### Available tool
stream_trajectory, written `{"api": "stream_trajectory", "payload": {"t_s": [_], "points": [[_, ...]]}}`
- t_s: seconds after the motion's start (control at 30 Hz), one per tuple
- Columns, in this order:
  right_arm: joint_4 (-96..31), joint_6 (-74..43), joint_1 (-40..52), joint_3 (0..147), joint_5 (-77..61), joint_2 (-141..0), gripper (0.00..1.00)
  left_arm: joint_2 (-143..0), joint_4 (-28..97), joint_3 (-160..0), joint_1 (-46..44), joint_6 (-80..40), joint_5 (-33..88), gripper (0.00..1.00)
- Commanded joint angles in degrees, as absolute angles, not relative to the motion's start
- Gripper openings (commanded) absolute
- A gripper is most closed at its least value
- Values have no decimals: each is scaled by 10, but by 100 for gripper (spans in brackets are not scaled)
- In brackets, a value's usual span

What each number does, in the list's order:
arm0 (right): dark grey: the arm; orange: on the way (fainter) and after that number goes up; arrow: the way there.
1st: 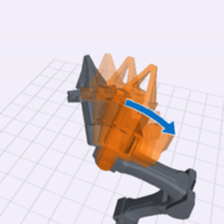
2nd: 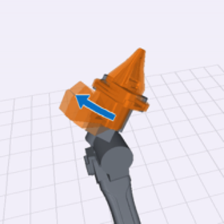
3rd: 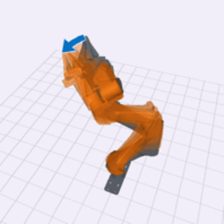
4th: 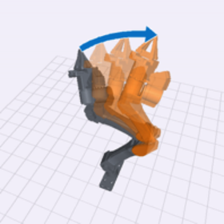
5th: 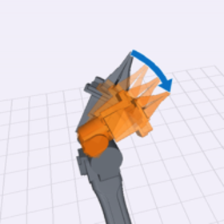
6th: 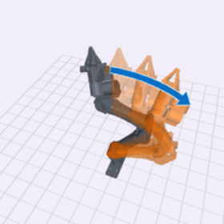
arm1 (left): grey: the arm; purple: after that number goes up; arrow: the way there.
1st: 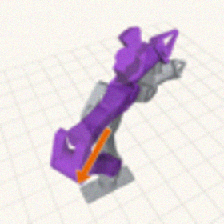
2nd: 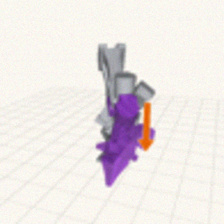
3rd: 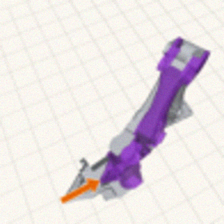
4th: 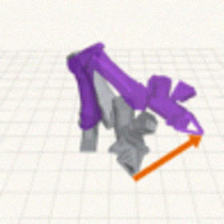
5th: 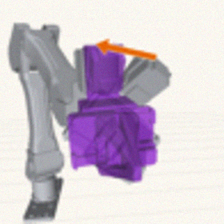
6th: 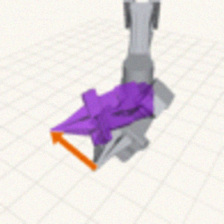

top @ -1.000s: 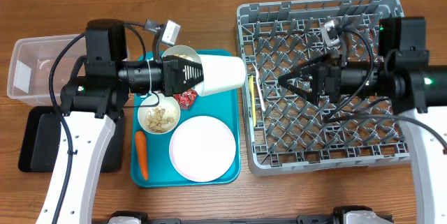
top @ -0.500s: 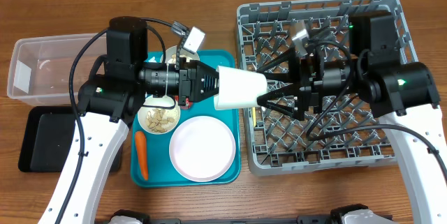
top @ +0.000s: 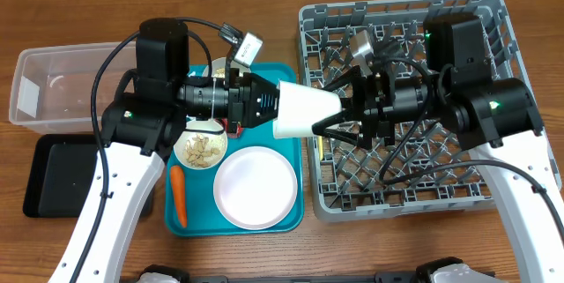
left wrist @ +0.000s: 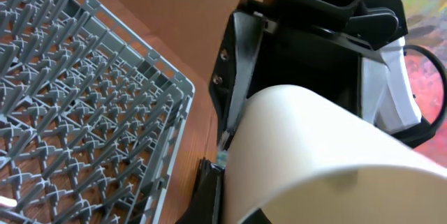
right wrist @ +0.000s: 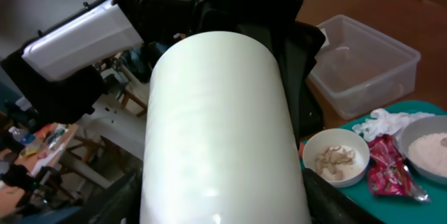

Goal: Sort waste into correct bins and load items into the dishwasher rack
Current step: 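Lift the white cup and pass it to the right gripper, then place the white cup upside down in the rack's right side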

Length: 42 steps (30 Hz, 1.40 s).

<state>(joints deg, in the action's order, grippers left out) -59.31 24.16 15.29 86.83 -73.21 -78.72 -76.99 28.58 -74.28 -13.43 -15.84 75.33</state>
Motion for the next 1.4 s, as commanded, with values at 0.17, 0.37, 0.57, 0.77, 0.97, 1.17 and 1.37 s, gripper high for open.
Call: {"api": "stream_trajectory", "payload": {"t_s": [0.17, 0.37, 0.57, 0.77, 0.97, 1.17, 1.37], "points": [[-590, 229, 162, 875, -706, -787, 45, -768, 280, -750, -138, -154, 728, 64], [-587, 168, 159, 875, -608, -768, 41, -768, 283, -750, -136, -148, 688, 100], [-588, 104, 124, 875, -482, -713, 41, -768, 331, -750, -128, -132, 609, 100], [-636, 80, 55, 875, -368, -654, 42, -768, 399, -750, -127, -115, 505, 100], [-730, -15, 2, 875, -170, -642, 42, -768, 429, -750, -127, -115, 457, 100], [-832, -91, -30, 874, -49, -678, 42, -768, 433, -750, -127, -115, 446, 100], [-853, -137, -51, 874, 0, -743, 42, -768, 433, -750, -127, -115, 444, 100]]}}
